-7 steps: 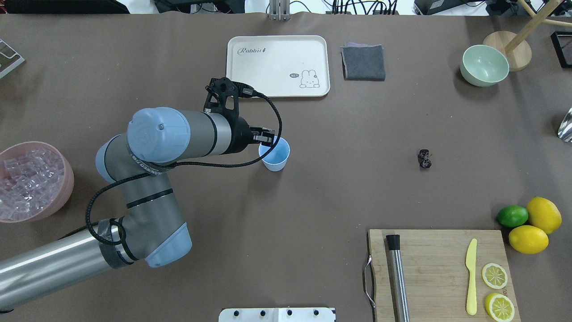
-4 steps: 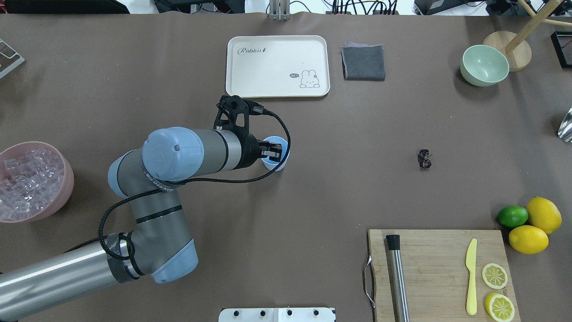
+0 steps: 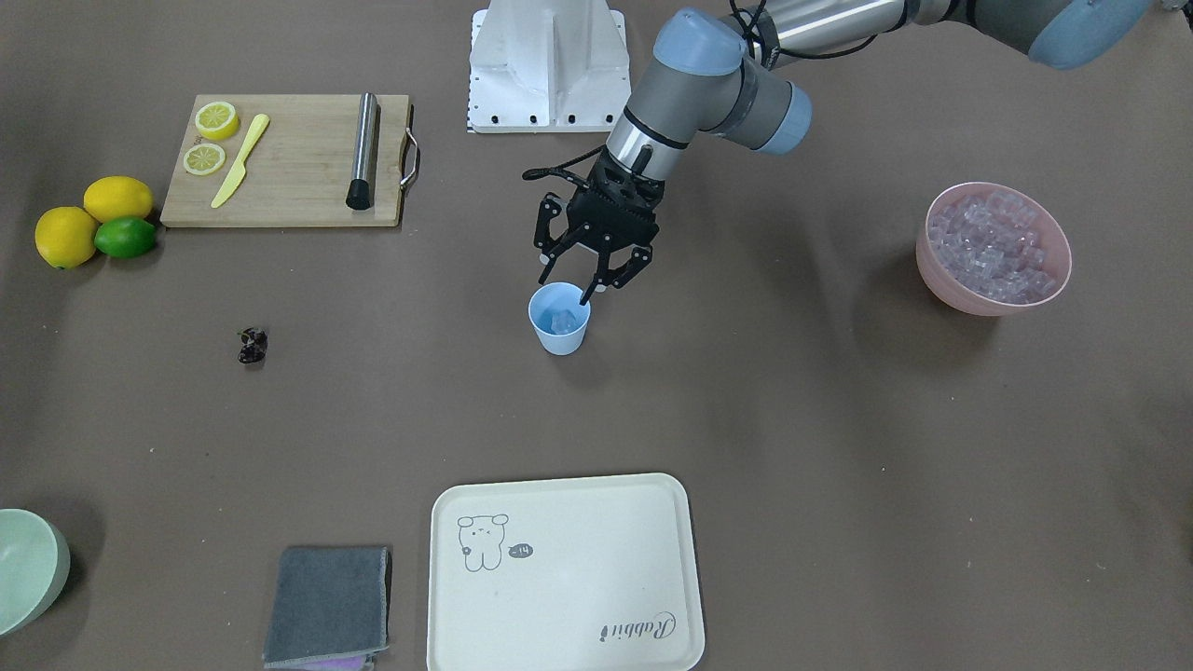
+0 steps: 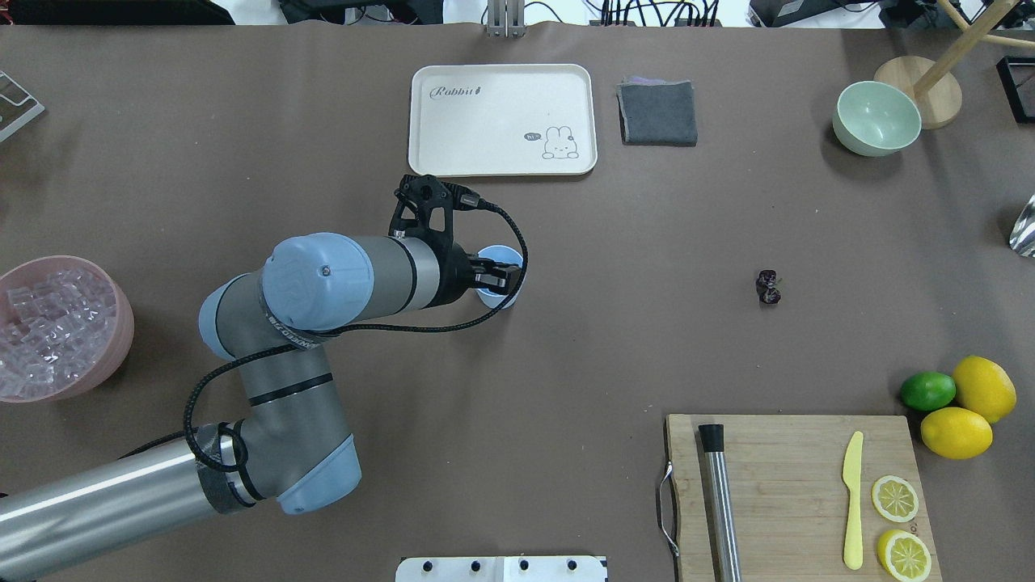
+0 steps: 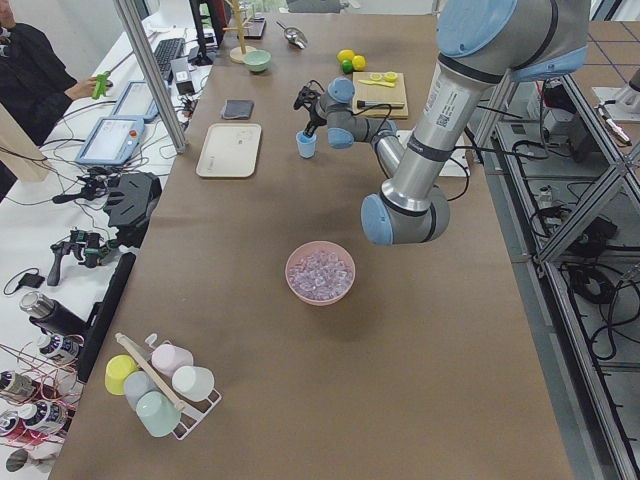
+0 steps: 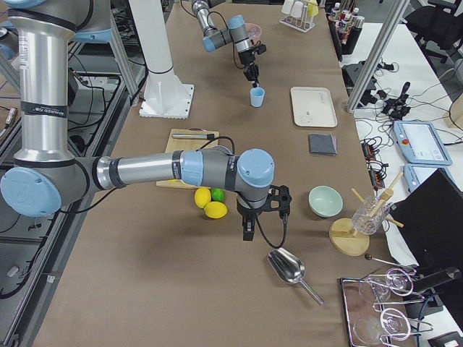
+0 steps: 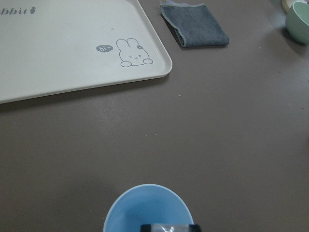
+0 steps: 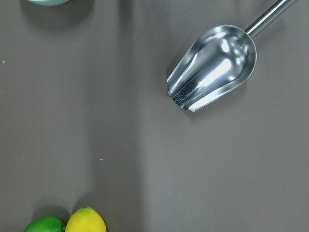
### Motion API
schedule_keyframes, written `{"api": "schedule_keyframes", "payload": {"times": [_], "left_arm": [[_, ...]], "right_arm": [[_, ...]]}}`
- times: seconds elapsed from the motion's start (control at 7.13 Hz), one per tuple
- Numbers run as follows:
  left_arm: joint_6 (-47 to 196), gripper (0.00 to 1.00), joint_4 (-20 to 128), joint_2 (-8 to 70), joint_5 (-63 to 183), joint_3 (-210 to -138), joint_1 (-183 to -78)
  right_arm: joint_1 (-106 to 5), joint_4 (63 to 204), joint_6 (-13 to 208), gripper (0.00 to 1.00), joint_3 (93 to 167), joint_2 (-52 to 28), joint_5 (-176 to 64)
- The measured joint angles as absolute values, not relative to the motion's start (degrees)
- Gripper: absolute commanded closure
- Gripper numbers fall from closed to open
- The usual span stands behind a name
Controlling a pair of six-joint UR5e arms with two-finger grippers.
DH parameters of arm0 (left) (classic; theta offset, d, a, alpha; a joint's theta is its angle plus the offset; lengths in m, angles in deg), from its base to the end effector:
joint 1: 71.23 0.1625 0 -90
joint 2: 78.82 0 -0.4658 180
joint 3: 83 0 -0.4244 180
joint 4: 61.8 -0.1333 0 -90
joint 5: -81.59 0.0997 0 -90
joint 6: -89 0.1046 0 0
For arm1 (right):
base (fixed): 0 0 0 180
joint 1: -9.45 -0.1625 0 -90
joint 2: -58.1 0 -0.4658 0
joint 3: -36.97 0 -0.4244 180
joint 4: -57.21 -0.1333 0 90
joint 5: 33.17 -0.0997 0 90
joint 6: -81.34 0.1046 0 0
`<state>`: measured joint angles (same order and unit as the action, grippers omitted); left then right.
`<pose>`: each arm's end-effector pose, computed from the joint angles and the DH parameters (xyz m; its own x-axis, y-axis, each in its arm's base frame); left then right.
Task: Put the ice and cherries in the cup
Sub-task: 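Open the left gripper above the blue cup to drop the ice, then move the left gripper back to the pink ice bowl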
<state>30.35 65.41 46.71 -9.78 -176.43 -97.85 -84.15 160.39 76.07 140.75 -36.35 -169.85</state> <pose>0.5905 -0.4423 0.2029 0.4048 0.3789 -0.8322 0.2536 0.8279 0.5003 0.0871 -0.4728 0.6364 0.6845 0.0000 0.7290 0.0002 1.0000 -0.0002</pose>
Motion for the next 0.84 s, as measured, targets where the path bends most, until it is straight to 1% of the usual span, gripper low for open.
{"api": "schedule_keyframes", "payload": {"times": [0.28,0.42,0.56,0.84], "left_arm": [[29.24,0.02,65.17,46.69,-8.64,-177.05,-97.73],[29.15,0.02,63.23,45.80,-9.34,-179.10,-98.85],[29.74,0.02,58.29,44.03,-12.04,-183.39,-101.27],[35.01,0.02,43.28,39.76,-19.60,-194.41,-108.51]], "right_arm": [[-84.15,160.39,76.07,0.00,140.79,-36.36,-169.84],[-84.15,160.39,76.07,0.00,140.81,-36.30,-169.84],[-84.15,160.39,76.06,0.00,140.80,-36.23,-169.84],[-84.15,160.38,76.05,0.00,140.81,-35.96,-169.86]]}}
